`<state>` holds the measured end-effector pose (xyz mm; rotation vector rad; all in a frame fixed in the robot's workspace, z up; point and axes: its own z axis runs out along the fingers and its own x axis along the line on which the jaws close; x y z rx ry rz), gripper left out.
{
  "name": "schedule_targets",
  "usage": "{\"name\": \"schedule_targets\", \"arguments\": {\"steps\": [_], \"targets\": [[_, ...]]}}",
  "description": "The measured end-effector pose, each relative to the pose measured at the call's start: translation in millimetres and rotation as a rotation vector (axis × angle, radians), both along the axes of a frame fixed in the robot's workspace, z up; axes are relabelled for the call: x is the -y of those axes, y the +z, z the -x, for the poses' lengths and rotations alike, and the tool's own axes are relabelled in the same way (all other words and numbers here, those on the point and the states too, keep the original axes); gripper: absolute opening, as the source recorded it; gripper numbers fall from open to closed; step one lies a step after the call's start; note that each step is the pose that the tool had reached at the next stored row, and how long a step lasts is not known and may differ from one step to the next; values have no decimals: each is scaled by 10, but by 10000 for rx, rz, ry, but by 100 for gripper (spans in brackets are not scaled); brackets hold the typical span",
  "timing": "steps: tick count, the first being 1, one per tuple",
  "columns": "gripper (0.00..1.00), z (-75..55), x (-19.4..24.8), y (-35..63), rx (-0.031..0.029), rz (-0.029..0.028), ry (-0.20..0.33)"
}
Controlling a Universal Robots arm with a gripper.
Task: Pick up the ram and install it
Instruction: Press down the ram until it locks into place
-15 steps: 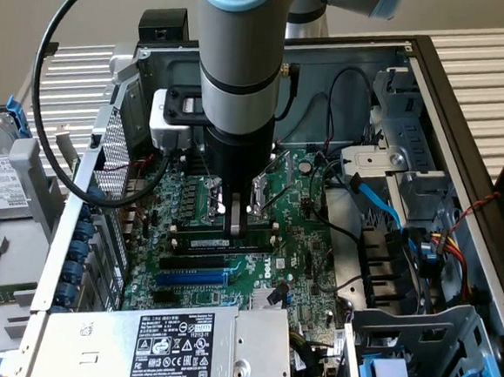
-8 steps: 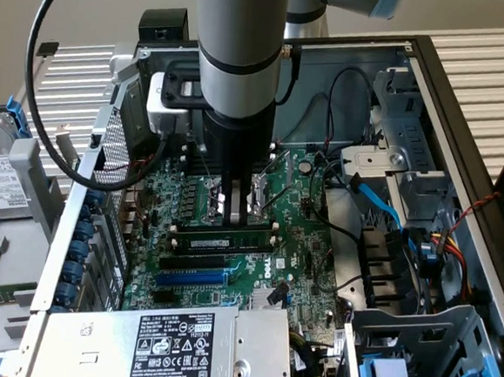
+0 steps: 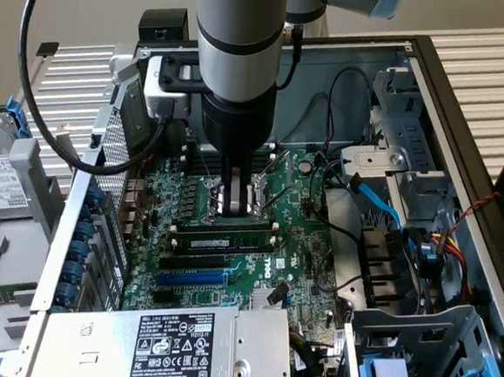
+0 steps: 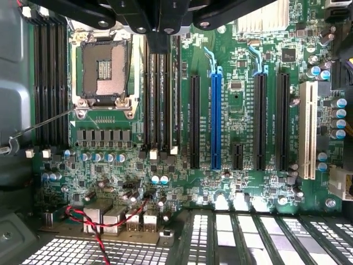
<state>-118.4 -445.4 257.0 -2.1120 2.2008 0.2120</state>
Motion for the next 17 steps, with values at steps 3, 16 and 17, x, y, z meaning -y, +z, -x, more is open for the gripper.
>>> {"name": "schedule_targets", "arguments": {"steps": [3,16,17], "targets": [[11,0,0,47,-1,1,-1],[11,0,0,124,0,0,-14],[11,0,0,124,0,1,-14]]}}
